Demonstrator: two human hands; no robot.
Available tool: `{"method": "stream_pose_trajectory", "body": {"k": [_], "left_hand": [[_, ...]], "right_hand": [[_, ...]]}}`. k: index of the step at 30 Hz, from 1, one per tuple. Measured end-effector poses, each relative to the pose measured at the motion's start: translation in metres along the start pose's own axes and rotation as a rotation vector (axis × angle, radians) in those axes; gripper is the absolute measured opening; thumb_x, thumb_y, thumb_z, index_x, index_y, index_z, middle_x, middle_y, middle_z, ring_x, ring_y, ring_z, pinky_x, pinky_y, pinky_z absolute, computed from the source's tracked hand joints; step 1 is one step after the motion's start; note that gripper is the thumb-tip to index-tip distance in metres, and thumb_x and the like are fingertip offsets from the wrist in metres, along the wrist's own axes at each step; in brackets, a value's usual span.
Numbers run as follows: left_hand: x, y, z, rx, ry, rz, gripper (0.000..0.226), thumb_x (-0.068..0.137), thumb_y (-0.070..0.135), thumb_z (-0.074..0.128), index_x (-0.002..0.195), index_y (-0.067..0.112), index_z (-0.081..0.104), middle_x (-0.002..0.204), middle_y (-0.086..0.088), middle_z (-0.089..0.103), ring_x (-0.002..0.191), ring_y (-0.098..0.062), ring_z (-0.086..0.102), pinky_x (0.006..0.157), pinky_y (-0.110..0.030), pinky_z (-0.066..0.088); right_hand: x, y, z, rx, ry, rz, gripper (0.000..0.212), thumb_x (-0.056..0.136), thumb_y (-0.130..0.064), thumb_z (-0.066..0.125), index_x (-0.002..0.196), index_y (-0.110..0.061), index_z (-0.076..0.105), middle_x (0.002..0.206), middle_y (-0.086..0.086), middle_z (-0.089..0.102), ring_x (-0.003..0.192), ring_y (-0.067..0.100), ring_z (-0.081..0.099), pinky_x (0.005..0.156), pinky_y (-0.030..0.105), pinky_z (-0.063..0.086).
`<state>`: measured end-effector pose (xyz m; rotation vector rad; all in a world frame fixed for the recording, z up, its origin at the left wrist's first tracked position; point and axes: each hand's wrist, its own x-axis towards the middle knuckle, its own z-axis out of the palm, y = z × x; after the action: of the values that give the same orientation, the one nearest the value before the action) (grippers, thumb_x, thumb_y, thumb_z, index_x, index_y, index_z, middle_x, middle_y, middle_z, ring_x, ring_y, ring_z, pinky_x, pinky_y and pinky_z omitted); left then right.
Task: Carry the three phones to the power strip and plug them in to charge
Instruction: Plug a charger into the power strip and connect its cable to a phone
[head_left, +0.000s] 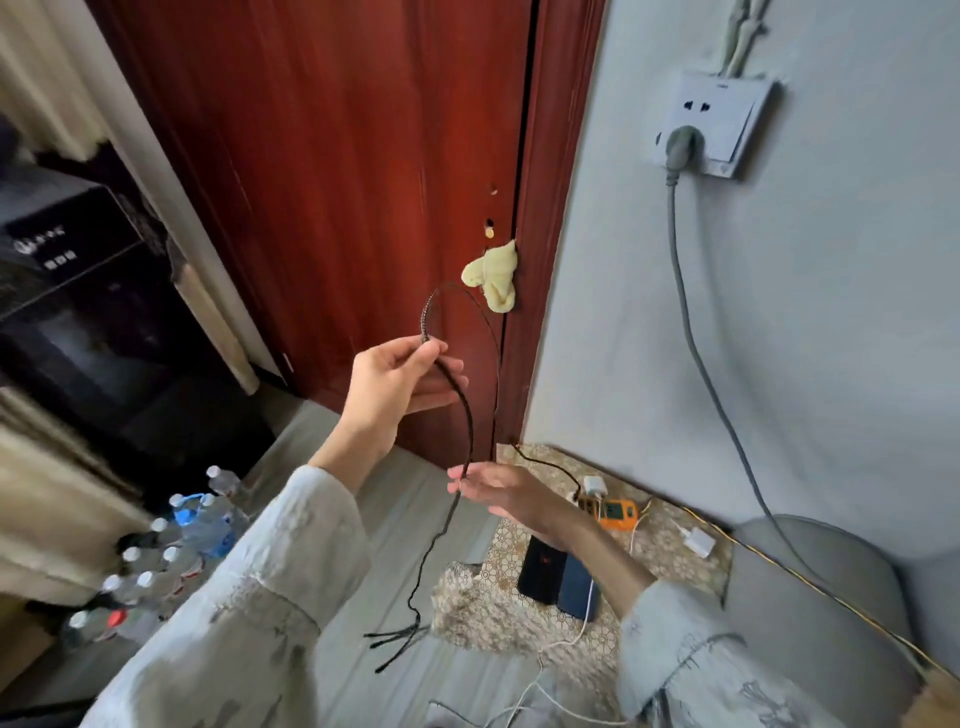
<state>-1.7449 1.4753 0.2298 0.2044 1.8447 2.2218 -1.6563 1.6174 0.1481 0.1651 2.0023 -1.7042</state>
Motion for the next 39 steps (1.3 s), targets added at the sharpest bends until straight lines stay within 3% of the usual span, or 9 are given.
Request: {"method": "stream_pose_trajectory", "body": {"k": [2,7,12,17,19,25,31,36,39], "left_hand": [[0.006,0.013,0.000,-0.080,0.020,0.007,0.014,0.092,0.013,0.051,0.085,0.009,0.062,0.068,-0.003,0.074,0.069,-0.023,0.072,0.057,-0.027,0.057],[0.015,0.014,-0.004,-0.161,0.010,-0.013,0.018,0.094,0.013,0.046,0.095,0.007,0.063,0.081,-0.006,0.074,0.078,-0.018,0.072,0.068,-0.026,0.059],[0.005,-0.016,-0.005,0.159,-0.084,-0.252,0.030,0.096,0.003,0.036,0.122,0.001,0.049,0.096,-0.007,0.064,0.085,-0.019,0.062,0.078,-0.030,0.050],[-0.018,-0.034,0.001,0.511,-0.465,-0.375,0.027,0.094,0.006,0.043,0.116,0.013,0.057,0.112,-0.002,0.063,0.102,-0.012,0.058,0.088,-0.026,0.046],[-0.024,-0.034,0.005,0.581,-0.480,-0.326,0.022,0.094,0.011,0.045,0.106,0.016,0.062,0.109,-0.003,0.068,0.098,-0.009,0.061,0.089,-0.025,0.047],[-0.018,0.000,0.011,0.358,-0.291,-0.065,0.025,0.095,0.008,0.041,0.083,0.015,0.062,0.083,-0.003,0.073,0.080,-0.015,0.071,0.076,-0.030,0.059],[0.004,0.028,0.011,-0.058,-0.097,0.051,0.027,0.095,0.011,0.041,0.079,0.013,0.061,0.073,-0.003,0.073,0.078,-0.023,0.072,0.061,-0.028,0.057],[0.020,0.038,0.000,-0.363,0.043,0.082,0.024,0.096,0.013,0.041,0.083,0.009,0.060,0.075,-0.006,0.074,0.084,-0.027,0.071,0.065,-0.031,0.059],[0.022,0.035,-0.010,-0.443,0.090,0.065,0.023,0.095,0.021,0.044,0.090,0.008,0.062,0.082,-0.007,0.075,0.087,-0.026,0.071,0.067,-0.030,0.059]], "right_hand": [[-0.003,-0.002,-0.001,-0.081,0.069,-0.057,0.025,0.090,-0.020,0.054,0.110,-0.010,0.065,0.121,0.008,0.064,0.100,0.006,0.060,0.086,0.008,0.043],[-0.007,-0.023,-0.015,-0.010,0.155,-0.170,0.021,0.092,-0.005,0.049,0.102,0.005,0.064,0.098,0.019,0.067,0.079,0.012,0.066,0.072,0.014,0.054],[-0.005,-0.072,-0.035,-0.019,0.339,-0.336,0.019,0.090,-0.013,0.053,0.096,-0.008,0.070,0.093,0.005,0.072,0.079,0.009,0.068,0.076,0.016,0.054],[-0.003,-0.109,-0.045,0.062,0.359,-0.396,0.016,0.090,-0.013,0.053,0.084,-0.015,0.068,0.083,0.004,0.070,0.064,0.012,0.069,0.066,0.022,0.057],[-0.004,-0.121,-0.048,0.141,0.384,-0.435,0.016,0.090,-0.014,0.054,0.083,-0.016,0.068,0.080,0.002,0.070,0.064,0.013,0.070,0.065,0.022,0.057],[-0.006,-0.110,-0.055,0.309,0.385,-0.375,0.029,0.097,-0.023,0.041,0.107,-0.005,0.061,0.098,0.010,0.068,0.086,0.021,0.069,0.083,0.032,0.054],[-0.009,-0.063,-0.039,0.317,0.000,-0.170,0.048,0.085,-0.045,0.048,0.123,-0.015,0.052,0.117,0.001,0.062,0.117,0.018,0.056,0.105,0.037,0.038],[-0.019,-0.043,-0.038,-0.120,0.055,-0.156,0.016,0.092,-0.018,0.051,0.101,-0.019,0.064,0.098,0.002,0.069,0.095,0.007,0.063,0.091,0.024,0.045],[-0.026,-0.039,-0.046,-0.035,0.172,-0.173,0.017,0.092,-0.008,0.049,0.097,-0.009,0.065,0.087,0.003,0.068,0.082,0.012,0.065,0.087,0.029,0.053]]}}
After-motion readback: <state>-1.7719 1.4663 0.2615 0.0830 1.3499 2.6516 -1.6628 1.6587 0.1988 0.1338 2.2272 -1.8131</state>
